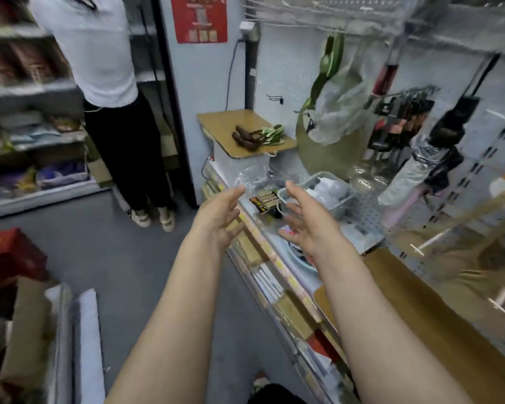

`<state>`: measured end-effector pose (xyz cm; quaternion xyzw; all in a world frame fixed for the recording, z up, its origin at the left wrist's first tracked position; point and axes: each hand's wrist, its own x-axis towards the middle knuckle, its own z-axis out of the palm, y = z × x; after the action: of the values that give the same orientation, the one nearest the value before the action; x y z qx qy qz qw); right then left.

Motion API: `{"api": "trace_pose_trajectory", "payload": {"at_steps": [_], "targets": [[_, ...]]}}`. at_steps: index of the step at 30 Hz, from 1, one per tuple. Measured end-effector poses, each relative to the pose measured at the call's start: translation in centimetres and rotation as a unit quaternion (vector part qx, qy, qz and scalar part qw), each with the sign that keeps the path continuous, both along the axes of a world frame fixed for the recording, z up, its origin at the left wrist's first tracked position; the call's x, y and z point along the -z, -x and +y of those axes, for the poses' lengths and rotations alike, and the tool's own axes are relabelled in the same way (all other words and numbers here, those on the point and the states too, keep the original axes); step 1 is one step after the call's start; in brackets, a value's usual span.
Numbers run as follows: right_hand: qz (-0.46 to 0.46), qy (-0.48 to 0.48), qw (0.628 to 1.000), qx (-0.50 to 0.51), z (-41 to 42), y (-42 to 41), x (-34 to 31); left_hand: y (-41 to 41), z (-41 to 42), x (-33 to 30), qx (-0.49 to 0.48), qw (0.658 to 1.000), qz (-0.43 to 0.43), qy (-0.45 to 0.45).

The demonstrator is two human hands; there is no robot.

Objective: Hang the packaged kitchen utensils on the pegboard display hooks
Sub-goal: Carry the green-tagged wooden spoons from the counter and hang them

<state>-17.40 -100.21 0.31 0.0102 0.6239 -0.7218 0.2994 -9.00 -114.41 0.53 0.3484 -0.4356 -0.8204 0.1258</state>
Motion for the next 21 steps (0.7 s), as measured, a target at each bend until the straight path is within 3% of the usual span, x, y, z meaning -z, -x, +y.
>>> {"api": "trace_pose_trajectory", "payload": {"at_steps": [7,13,21], "targets": [[0.007,0.003,1.000,-0.014,-9.9,12.5,-3.5,12.2,-9.2,-3.1,-0.046,0.999,-0.006,0.007],[-0.010,-0.029,0.999,-0.019,-17.2,18.9,-2.4,18.8,-16.8,-2.1,-0.056,0.998,-0.023,-0.017],[-0.022,-0.036,0.997,0.057,-28.1,27.0,-0.5,29.0,-28.8,-0.2,0.026,0.999,-0.030,-0.019]]}}
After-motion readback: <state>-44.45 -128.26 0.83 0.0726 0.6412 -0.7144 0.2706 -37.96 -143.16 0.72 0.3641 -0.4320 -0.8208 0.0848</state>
